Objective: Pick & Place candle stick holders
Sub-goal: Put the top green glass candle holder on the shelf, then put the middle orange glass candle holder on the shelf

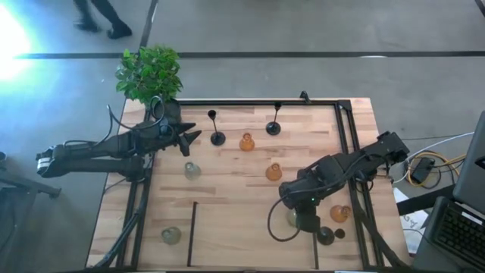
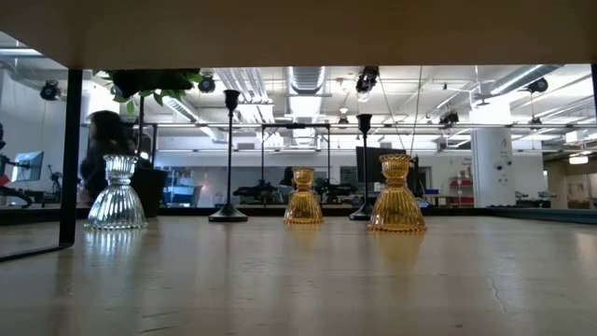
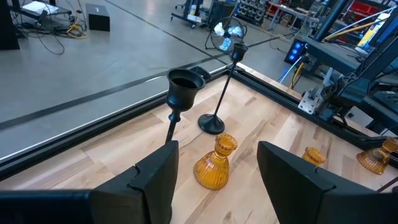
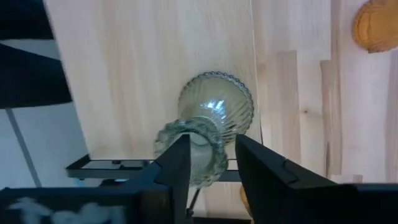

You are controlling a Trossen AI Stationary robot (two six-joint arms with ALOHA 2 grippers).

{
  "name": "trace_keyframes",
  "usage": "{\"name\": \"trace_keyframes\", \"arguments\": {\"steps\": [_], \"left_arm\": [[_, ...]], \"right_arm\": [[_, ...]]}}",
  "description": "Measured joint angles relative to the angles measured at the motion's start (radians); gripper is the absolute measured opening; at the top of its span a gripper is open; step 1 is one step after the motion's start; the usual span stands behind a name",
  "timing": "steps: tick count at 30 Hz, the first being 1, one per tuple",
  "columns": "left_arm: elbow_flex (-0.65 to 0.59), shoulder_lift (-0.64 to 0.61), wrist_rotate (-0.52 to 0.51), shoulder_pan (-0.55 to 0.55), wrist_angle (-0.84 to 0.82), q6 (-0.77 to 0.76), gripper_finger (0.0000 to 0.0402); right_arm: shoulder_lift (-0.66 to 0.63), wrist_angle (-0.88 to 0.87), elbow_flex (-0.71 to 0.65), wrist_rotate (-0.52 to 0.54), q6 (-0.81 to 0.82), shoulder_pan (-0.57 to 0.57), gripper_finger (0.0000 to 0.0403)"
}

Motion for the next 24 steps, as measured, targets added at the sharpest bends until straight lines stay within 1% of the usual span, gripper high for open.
{"name": "trace_keyframes", "arguments": {"steps": [5,7,10,13,14,16,19,24], "left_arm": [[0.000,0.000,0.000,0.000,0.000,0.000,0.0223],[0.000,0.000,0.000,0.000,0.000,0.000,0.0223],[0.000,0.000,0.000,0.000,0.000,0.000,0.0223],[0.000,0.000,0.000,0.000,0.000,-0.011,0.0223],[0.000,0.000,0.000,0.000,0.001,-0.018,0.0223],[0.000,0.000,0.000,0.000,0.001,-0.030,0.0223],[0.000,0.002,0.000,0.000,0.001,-0.032,0.0223],[0.000,0.001,0.005,0.000,-0.001,-0.025,0.0223]], "right_arm": [[-0.002,-0.009,0.068,0.005,0.025,0.000,0.0149],[-0.002,-0.047,0.116,0.014,0.026,0.000,0.0155],[-0.003,-0.115,0.195,0.094,0.036,-0.007,0.0158],[-0.033,-0.095,0.232,0.216,0.037,-0.025,0.0156],[-0.039,-0.094,0.246,0.254,0.034,-0.043,0.0153],[-0.050,-0.111,0.257,0.286,0.015,-0.088,0.0147],[-0.050,-0.093,0.240,0.268,-0.075,-0.186,0.0134],[-0.050,-0.094,0.193,0.150,-0.245,-0.359,0.0118]]}}
